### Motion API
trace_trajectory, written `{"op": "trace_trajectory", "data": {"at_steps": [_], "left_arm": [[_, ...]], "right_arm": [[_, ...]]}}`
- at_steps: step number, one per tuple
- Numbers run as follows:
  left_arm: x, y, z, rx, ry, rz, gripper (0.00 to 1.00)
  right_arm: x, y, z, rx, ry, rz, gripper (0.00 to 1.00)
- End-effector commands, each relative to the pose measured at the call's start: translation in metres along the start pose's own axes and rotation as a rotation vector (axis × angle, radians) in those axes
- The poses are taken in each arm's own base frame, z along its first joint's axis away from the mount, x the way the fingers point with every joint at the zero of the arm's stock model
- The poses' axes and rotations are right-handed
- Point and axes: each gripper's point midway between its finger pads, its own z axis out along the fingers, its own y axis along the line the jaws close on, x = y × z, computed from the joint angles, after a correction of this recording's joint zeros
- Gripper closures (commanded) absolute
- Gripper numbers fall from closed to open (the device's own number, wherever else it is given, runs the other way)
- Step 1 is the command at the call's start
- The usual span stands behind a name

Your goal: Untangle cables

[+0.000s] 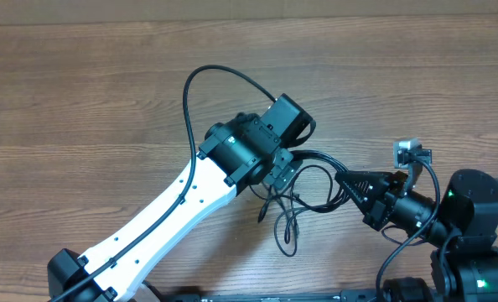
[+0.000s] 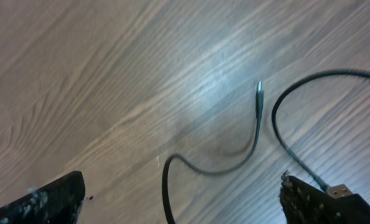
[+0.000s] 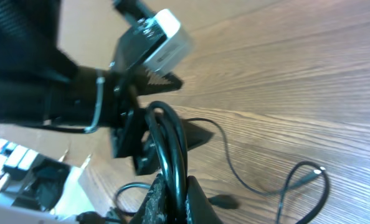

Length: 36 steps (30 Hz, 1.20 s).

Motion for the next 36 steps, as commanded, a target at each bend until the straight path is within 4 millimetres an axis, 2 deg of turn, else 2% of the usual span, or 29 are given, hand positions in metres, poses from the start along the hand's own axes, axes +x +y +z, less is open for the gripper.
{"op": "trace_trajectory", "data": {"at_steps": [1, 5, 9, 18, 20, 23, 26, 30, 34, 35, 36], "left_arm": [[0.006, 0.01, -0.003, -0.052, 0.032, 0.004, 0.05], [0.017, 0.021, -0.004, -0.115, 0.075, 0.017, 0.12], [0.017, 0.022, -0.004, -0.117, 0.076, 0.014, 0.17], [0.012, 0.015, -0.003, -0.079, 0.054, -0.001, 0.64], [0.01, 0.015, -0.003, -0.078, 0.046, -0.004, 0.69], [0.007, 0.015, -0.003, -0.078, 0.034, -0.019, 0.82], [0.006, 0.015, -0.003, -0.078, 0.03, -0.027, 0.89], [0.004, 0.017, -0.003, -0.085, 0.019, -0.049, 0.96], [0.005, 0.029, -0.001, -0.103, 0.024, -0.142, 0.96], [0.006, 0.032, 0.0, -0.108, 0.026, -0.166, 0.91], [0.007, 0.037, 0.0, -0.114, 0.03, -0.197, 0.82]], "right_arm": [[-0.005, -0.019, -0.003, 0.119, -0.042, -0.004, 0.96], [-0.003, -0.033, -0.005, 0.196, -0.045, 0.016, 0.96], [-0.002, -0.035, -0.005, 0.206, -0.045, 0.019, 0.96], [-0.003, -0.035, -0.005, 0.207, -0.046, 0.018, 0.96], [-0.003, -0.037, -0.006, 0.214, -0.047, 0.019, 0.96], [-0.002, -0.042, -0.007, 0.244, -0.048, 0.027, 0.96], [-0.001, -0.048, -0.009, 0.279, -0.05, 0.034, 0.96], [0.0, -0.049, -0.009, 0.283, -0.048, 0.036, 0.96], [0.0, -0.056, -0.011, 0.324, -0.053, 0.047, 0.96], [0.0, -0.059, -0.012, 0.341, -0.059, 0.059, 0.96], [-0.001, -0.06, -0.013, 0.351, -0.063, 0.066, 0.96]]}}
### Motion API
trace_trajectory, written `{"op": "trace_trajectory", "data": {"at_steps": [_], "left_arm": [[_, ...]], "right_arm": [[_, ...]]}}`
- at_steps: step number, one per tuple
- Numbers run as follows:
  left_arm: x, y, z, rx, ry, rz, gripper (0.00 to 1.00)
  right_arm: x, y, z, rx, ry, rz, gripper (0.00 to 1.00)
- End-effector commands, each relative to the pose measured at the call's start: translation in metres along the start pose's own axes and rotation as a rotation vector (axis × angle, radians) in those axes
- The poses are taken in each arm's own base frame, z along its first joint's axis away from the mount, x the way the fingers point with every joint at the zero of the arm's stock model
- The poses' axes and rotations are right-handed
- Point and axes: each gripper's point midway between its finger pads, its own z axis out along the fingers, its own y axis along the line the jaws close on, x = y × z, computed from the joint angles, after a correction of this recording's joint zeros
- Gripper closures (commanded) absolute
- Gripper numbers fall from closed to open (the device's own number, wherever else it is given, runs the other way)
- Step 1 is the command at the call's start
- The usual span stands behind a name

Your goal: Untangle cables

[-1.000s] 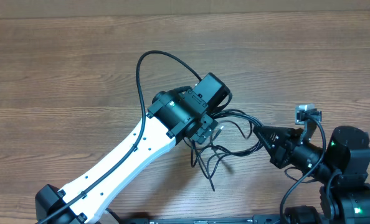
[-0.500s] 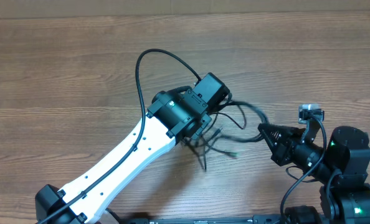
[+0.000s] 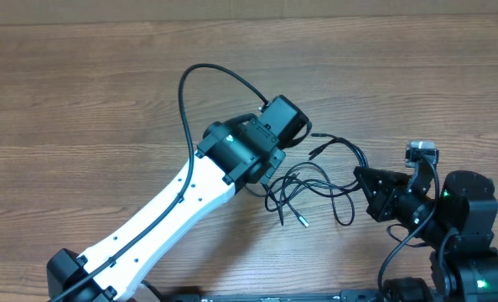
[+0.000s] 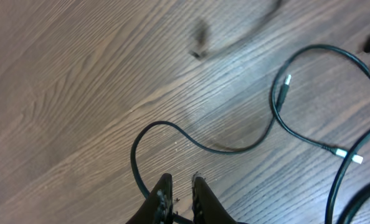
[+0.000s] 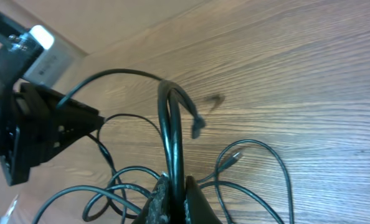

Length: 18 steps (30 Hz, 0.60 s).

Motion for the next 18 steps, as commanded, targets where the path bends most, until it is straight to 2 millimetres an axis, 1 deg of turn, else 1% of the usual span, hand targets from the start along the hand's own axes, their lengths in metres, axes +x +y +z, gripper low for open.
{"op": "trace_trajectory", "data": {"at_steps": [1, 3, 4, 5, 6, 7, 9, 13, 16, 18], "left_arm": [[-0.003, 0.025, 0.003, -0.042, 0.002, -0.175, 0.76], [-0.002, 0.035, 0.005, -0.054, 0.01, -0.242, 0.61], [-0.001, 0.042, 0.007, -0.061, 0.016, -0.298, 0.37], [0.0, 0.047, 0.008, -0.059, 0.022, -0.333, 0.24], [0.001, 0.048, 0.01, -0.026, 0.032, -0.363, 0.15], [0.001, 0.048, 0.011, -0.011, 0.036, -0.366, 0.12], [0.002, 0.046, 0.011, 0.022, 0.045, -0.348, 0.0], [0.001, 0.044, 0.011, 0.034, 0.041, -0.307, 0.0], [-0.002, 0.035, 0.011, 0.098, 0.038, -0.297, 0.0], [-0.009, 0.024, 0.01, 0.172, 0.017, -0.236, 0.0]], "right_arm": [[-0.004, -0.01, -0.002, 0.062, -0.031, 0.015, 0.96], [-0.004, -0.014, -0.003, 0.08, -0.036, 0.037, 0.96], [-0.005, -0.017, -0.003, 0.096, -0.04, 0.051, 0.96], [-0.005, -0.018, -0.003, 0.105, -0.042, 0.059, 0.96], [-0.005, -0.022, -0.003, 0.125, -0.045, 0.069, 0.96], [-0.005, -0.023, -0.004, 0.13, -0.047, 0.069, 0.96], [-0.005, -0.024, -0.004, 0.135, -0.049, 0.069, 0.96], [-0.006, -0.025, -0.004, 0.144, -0.053, 0.073, 0.96], [-0.007, -0.035, -0.006, 0.197, -0.071, 0.129, 0.96], [-0.007, -0.037, -0.006, 0.208, -0.079, 0.157, 0.96]]}}
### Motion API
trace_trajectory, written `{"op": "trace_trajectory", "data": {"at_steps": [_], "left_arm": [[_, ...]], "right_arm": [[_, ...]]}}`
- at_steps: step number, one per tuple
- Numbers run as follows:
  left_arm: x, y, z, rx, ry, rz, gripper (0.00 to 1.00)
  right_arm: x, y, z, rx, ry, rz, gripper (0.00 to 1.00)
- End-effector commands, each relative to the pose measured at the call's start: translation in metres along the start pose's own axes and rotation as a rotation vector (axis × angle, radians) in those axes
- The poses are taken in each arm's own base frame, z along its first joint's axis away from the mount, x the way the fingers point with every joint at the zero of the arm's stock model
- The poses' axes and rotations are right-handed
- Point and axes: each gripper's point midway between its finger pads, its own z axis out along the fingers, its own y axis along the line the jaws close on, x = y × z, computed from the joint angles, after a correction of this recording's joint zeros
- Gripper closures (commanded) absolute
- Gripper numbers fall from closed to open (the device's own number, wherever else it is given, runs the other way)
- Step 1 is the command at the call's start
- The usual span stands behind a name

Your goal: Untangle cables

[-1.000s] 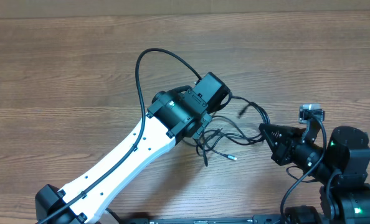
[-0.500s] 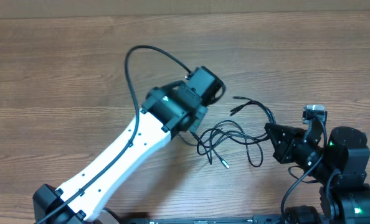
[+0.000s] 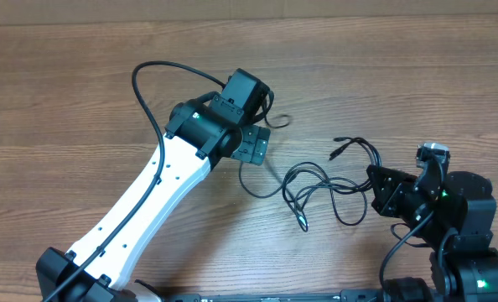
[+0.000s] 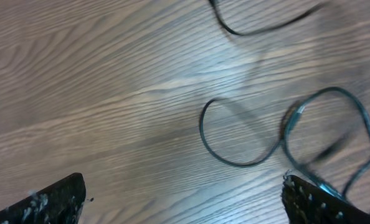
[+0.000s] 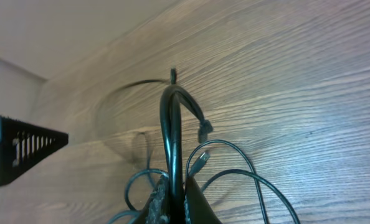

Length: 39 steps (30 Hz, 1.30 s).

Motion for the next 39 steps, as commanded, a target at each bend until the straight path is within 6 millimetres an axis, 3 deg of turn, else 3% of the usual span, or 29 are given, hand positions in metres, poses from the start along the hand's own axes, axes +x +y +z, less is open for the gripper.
{"op": "trace_trajectory", "data": {"at_steps": [1, 5, 10, 12, 19, 25, 32, 39], "left_arm": [[-0.007, -0.024, -0.004, 0.142, -0.015, 0.106, 0.0], [-0.013, -0.053, -0.017, 0.312, -0.068, 0.23, 0.0], [-0.005, -0.1, -0.064, 0.632, -0.202, 0.568, 0.0], [0.0, -0.109, -0.075, 0.705, -0.246, 0.684, 0.0], [-0.004, -0.112, -0.077, 0.713, -0.302, 0.77, 0.0], [-0.016, -0.119, -0.084, 0.728, -0.373, 0.782, 0.0], [-0.027, -0.123, -0.089, 0.726, -0.447, 0.825, 0.0], [-0.019, -0.136, -0.1, 0.806, -0.499, 0.933, 0.01]], "right_arm": [[-0.005, -0.006, -0.002, 0.036, -0.036, 0.047, 0.96], [-0.005, -0.007, -0.002, 0.04, -0.035, 0.049, 0.96], [-0.009, -0.009, -0.003, 0.053, -0.059, 0.161, 0.96], [-0.013, 0.0, -0.002, 0.001, -0.067, 0.21, 0.96], [-0.039, 0.054, -0.012, -0.282, -0.096, 0.299, 0.96], [-0.058, 0.111, -0.04, -0.584, -0.087, 0.293, 0.96], [-0.067, 0.138, -0.063, -0.734, -0.083, 0.278, 0.96], [-0.087, 0.163, -0.095, -0.891, -0.133, 0.29, 0.96]]}}
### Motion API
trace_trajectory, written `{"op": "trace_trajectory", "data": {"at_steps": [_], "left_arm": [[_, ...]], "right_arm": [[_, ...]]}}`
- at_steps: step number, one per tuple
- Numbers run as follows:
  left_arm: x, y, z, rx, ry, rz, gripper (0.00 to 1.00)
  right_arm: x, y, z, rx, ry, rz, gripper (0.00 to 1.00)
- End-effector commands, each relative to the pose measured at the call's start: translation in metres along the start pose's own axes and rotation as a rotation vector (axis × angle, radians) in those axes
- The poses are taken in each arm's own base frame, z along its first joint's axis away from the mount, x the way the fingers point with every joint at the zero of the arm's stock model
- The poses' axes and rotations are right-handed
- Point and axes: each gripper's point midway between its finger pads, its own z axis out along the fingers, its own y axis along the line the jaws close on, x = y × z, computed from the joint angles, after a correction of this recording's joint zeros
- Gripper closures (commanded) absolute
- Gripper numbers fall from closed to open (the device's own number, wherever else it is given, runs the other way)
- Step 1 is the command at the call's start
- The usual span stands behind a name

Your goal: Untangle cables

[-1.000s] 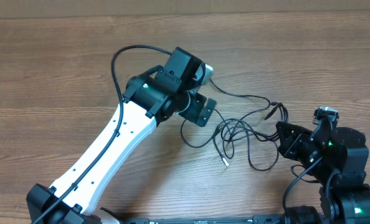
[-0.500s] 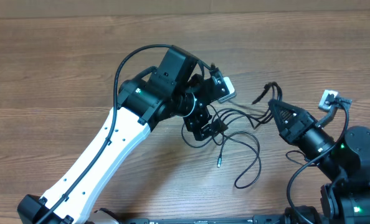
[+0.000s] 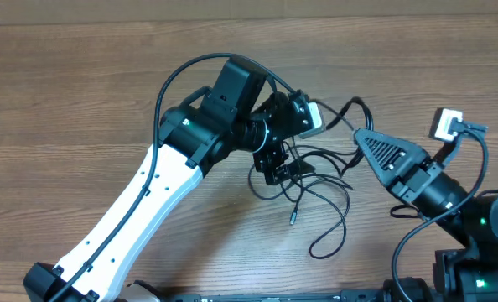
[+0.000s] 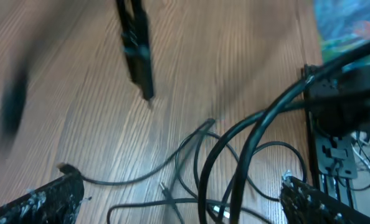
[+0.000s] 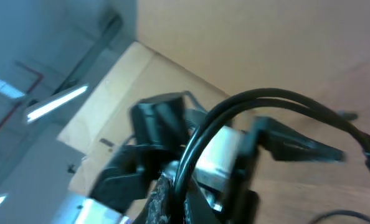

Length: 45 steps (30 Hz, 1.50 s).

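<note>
A tangle of thin black cables [image 3: 309, 178] lies at mid-table, with one loop trailing toward the front [image 3: 329, 239]. My right gripper [image 3: 360, 137] is raised and shut on a doubled black cable [image 5: 235, 112], which arches up from its fingers [image 5: 172, 196]. My left gripper [image 3: 276, 168] hangs open over the tangle. In the left wrist view its fingers [image 4: 54, 199] stand wide apart, with thick cable strands [image 4: 235, 162] and a small plug between them; nothing is gripped.
The wooden table [image 3: 81, 101] is bare to the left and along the back. The left arm's own black supply cable [image 3: 190, 71] arcs above its wrist. The right wrist view is blurred and faces the left arm's wrist.
My left gripper, still open, has moved from the back left to right over the tangle. My right gripper has risen and shifted toward the back, lifting its cable off the table.
At first my left gripper was open over the tangle, with the right shut on cables beside it. Then the left fingers stood nearly shut and the right had pulled away, spreading the cables. The left then opened at the back left; now it is back over the tangle.
</note>
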Motion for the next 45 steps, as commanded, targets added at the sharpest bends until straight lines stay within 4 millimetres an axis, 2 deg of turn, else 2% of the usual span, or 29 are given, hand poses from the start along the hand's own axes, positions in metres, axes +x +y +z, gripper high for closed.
{"op": "trace_trajectory", "data": {"at_steps": [1, 5, 10, 12, 14, 16, 18, 20, 23, 26, 27, 29, 30, 32, 33, 39, 42, 43, 45], "left_arm": [[-0.016, -0.015, -0.006, 0.045, -0.052, 0.091, 0.0], [-0.017, -0.025, 0.001, 0.075, -0.044, 0.102, 0.0], [-0.017, -0.05, 0.01, 0.152, -0.032, 0.113, 0.0], [-0.016, -0.052, 0.011, 0.155, -0.025, 0.113, 0.02], [-0.015, -0.053, 0.011, 0.157, -0.021, 0.11, 0.18], [-0.014, -0.053, 0.011, 0.157, -0.017, 0.107, 0.43], [-0.014, -0.052, 0.012, 0.158, -0.014, 0.105, 0.55], [-0.012, -0.051, 0.014, 0.159, -0.009, 0.102, 0.55], [-0.007, -0.044, 0.021, 0.138, 0.016, 0.073, 0.47], [-0.004, -0.039, 0.029, 0.14, 0.025, 0.049, 0.46], [-0.003, -0.038, 0.032, 0.141, 0.028, 0.044, 0.49], [-0.002, -0.036, 0.035, 0.142, 0.031, 0.041, 0.66], [-0.002, -0.035, 0.035, 0.141, 0.032, 0.039, 0.82], [-0.002, -0.034, 0.034, 0.138, 0.031, 0.038, 0.96], [-0.001, -0.033, 0.034, 0.136, 0.031, 0.036, 0.96], [0.017, -0.007, 0.021, 0.043, 0.088, -0.127, 0.96], [0.028, 0.007, 0.0, -0.001, 0.099, -0.221, 0.96], [0.031, 0.011, -0.008, -0.017, 0.098, -0.243, 0.96], [0.032, 0.015, -0.018, -0.038, 0.089, -0.256, 0.96]], "right_arm": [[-0.005, 0.026, -0.003, -0.087, -0.014, 0.033, 0.96], [-0.013, 0.043, -0.005, -0.145, -0.053, 0.035, 0.96], [-0.015, 0.038, -0.002, -0.134, -0.054, 0.047, 0.96], [-0.016, 0.036, -0.001, -0.13, -0.052, 0.051, 0.96], [-0.016, 0.036, -0.001, -0.13, -0.051, 0.065, 0.96], [-0.016, 0.037, -0.001, -0.135, -0.051, 0.076, 0.96], [-0.015, 0.038, -0.001, -0.14, -0.045, 0.094, 0.96], [-0.014, 0.042, -0.002, -0.154, -0.036, 0.096, 0.96], [-0.012, 0.049, -0.003, -0.181, -0.02, 0.108, 0.96], [-0.012, 0.056, -0.004, -0.206, -0.014, 0.11, 0.96], [-0.012, 0.058, -0.005, -0.214, -0.013, 0.103, 0.96], [-0.012, 0.058, -0.005, -0.213, -0.013, 0.103, 0.96], [-0.011, 0.055, -0.004, -0.204, -0.013, 0.102, 0.96], [-0.011, 0.05, -0.003, -0.185, -0.013, 0.113, 0.96], [-0.012, 0.048, -0.002, -0.176, -0.015, 0.112, 0.96], [-0.028, -0.003, 0.001, 0.015, -0.146, 0.15, 0.96], [-0.033, -0.028, -0.002, 0.116, -0.196, 0.148, 0.96], [-0.034, -0.037, -0.004, 0.158, -0.212, 0.138, 0.95], [-0.033, -0.053, -0.007, 0.227, -0.224, 0.118, 0.85]]}}
